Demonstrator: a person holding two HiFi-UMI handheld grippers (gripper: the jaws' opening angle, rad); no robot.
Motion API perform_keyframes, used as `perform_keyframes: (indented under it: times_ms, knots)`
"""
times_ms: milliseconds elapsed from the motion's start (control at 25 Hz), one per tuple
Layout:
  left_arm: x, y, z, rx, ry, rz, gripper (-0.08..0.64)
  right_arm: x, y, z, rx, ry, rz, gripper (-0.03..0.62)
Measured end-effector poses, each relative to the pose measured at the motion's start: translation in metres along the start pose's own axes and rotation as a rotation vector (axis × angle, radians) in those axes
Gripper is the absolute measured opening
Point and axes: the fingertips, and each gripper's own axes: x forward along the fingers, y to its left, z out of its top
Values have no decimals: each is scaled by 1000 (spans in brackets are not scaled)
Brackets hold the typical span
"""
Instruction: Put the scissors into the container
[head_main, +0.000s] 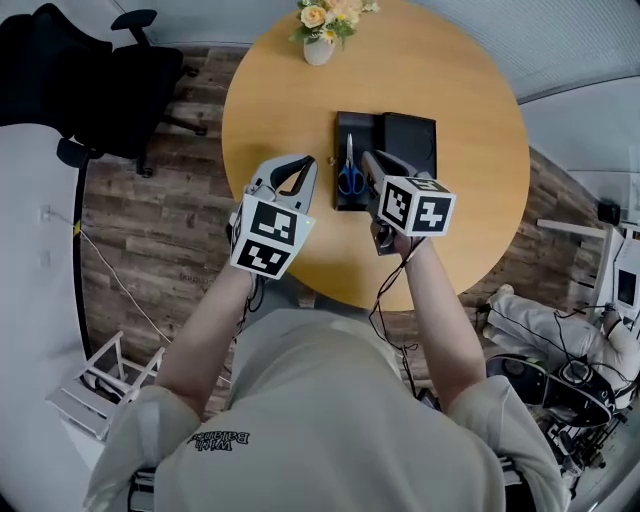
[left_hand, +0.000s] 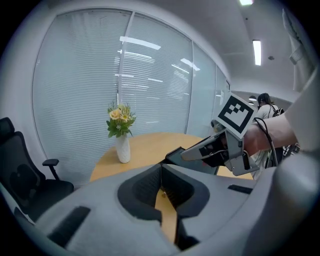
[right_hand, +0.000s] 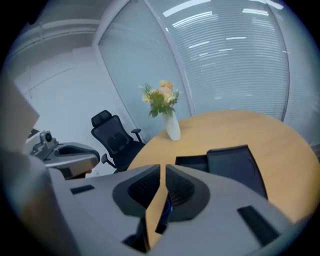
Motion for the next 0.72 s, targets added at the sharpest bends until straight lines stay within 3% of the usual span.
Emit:
perform_keyframes:
  times_ms: [160, 440, 720]
  knots:
    - [-15, 1, 31, 48, -53, 29, 21, -29, 13, 30, -64, -109, 29, 46]
    - [-56, -6, 89, 82, -230, 110, 21, -99, 37, 78, -150, -316, 65, 41]
    - [-105, -29, 136, 133, -330, 110, 21, -179, 74, 109, -234, -439, 94, 40]
